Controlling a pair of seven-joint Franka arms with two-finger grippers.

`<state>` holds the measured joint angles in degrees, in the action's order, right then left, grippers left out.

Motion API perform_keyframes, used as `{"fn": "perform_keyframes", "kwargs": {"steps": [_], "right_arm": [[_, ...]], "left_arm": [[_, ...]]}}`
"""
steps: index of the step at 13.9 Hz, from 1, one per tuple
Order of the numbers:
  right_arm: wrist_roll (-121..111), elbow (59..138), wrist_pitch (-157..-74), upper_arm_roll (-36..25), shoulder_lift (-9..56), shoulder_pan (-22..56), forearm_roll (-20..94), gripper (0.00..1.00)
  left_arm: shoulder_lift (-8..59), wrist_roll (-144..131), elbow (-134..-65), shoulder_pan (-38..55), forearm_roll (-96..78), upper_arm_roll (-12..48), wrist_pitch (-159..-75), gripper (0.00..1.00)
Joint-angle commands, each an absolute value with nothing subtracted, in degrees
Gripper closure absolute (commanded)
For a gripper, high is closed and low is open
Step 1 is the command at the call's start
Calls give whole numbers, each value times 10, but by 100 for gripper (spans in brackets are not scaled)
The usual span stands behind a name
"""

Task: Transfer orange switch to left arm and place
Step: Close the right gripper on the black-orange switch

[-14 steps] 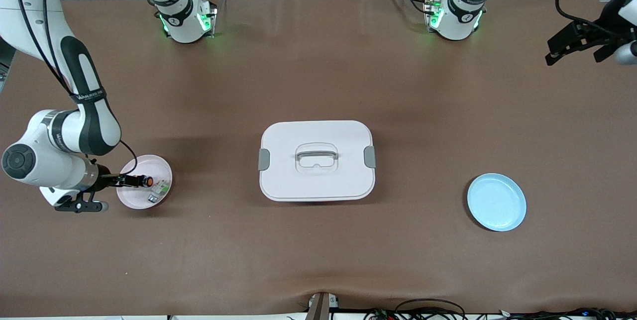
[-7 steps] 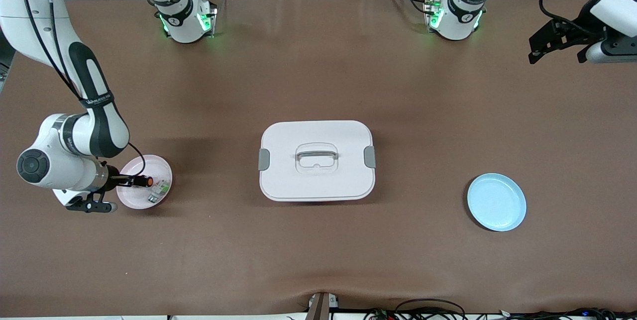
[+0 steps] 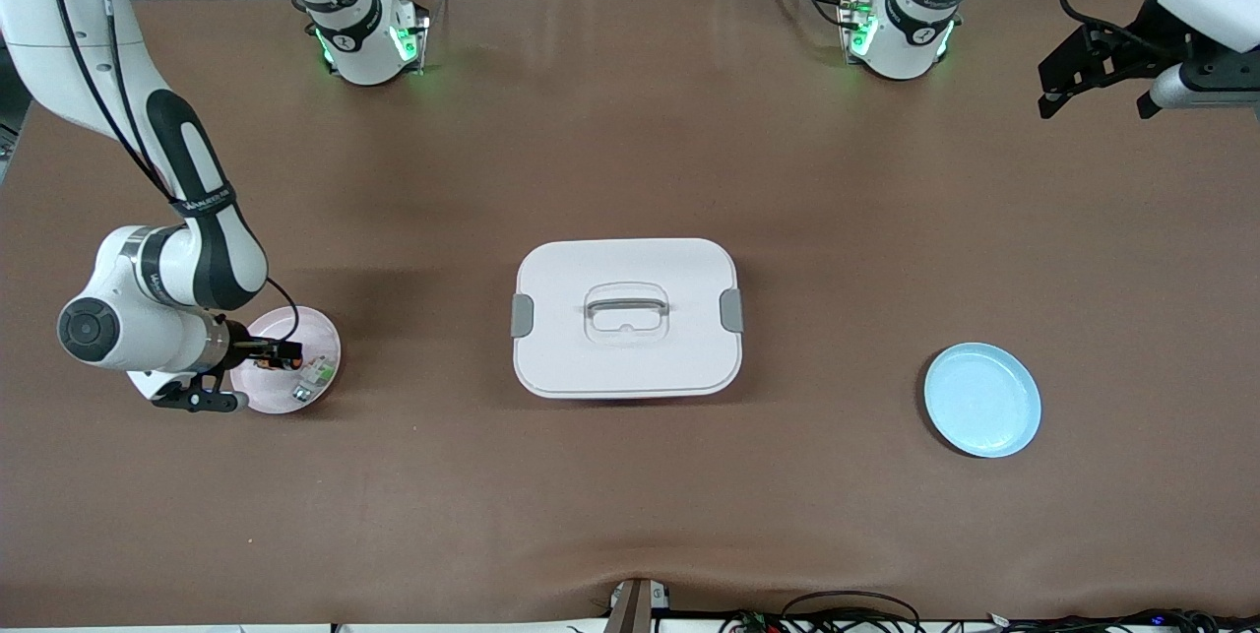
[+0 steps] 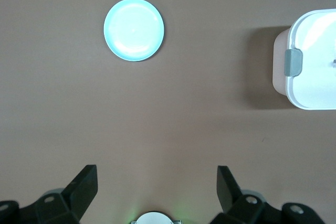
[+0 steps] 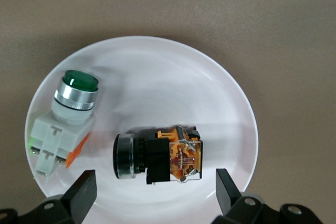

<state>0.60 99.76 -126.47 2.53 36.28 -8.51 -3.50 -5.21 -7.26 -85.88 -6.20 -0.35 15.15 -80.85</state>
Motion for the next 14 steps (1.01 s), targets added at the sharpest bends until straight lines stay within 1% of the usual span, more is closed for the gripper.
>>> {"fn": "perform_keyframes", "kwargs": {"steps": [1, 3, 6, 10, 14], "right_arm": [[19, 1001, -1280, 26, 367, -84, -43, 0], [19, 1001, -1301, 26, 375, -87, -42, 0], [19, 1001, -1308, 26, 382, -88, -41, 0], [19, 1002, -1308, 26, 388, -89, -40, 0], [20, 1003, -1305, 27, 388, -90, -34, 0]], "left_arm": [[-56, -70, -859, -69, 0, 151, -807, 0], [-55, -70, -860, -69, 1, 150, -801, 0], [-58, -65, -858, -69, 0, 150, -794, 0], [-57, -75, -855, -69, 0, 150, -795, 0], [-55, -73, -853, -93, -15, 145, -805, 0]]}}
